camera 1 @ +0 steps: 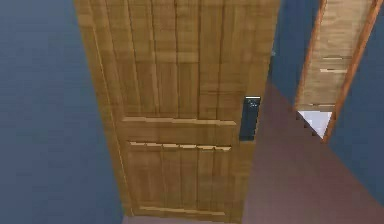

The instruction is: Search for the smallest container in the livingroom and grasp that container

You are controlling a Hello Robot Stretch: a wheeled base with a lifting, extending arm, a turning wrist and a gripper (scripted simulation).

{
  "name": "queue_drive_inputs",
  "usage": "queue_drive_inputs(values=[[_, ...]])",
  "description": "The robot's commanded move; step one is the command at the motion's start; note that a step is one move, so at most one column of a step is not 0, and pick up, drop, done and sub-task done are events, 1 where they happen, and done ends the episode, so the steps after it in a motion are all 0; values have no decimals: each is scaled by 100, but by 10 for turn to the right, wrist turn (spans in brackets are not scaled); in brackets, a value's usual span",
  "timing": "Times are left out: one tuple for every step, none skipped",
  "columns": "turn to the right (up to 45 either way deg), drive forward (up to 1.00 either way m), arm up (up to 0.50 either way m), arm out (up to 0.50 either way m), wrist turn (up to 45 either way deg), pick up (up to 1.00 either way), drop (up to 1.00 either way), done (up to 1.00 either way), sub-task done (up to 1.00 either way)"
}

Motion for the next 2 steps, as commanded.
queue_drive_inputs(values=[[450, 0, 0, 0, 0, 0, 0, 0, 0], [60, 0, 0, 0, 0, 0, 0, 0, 0]])
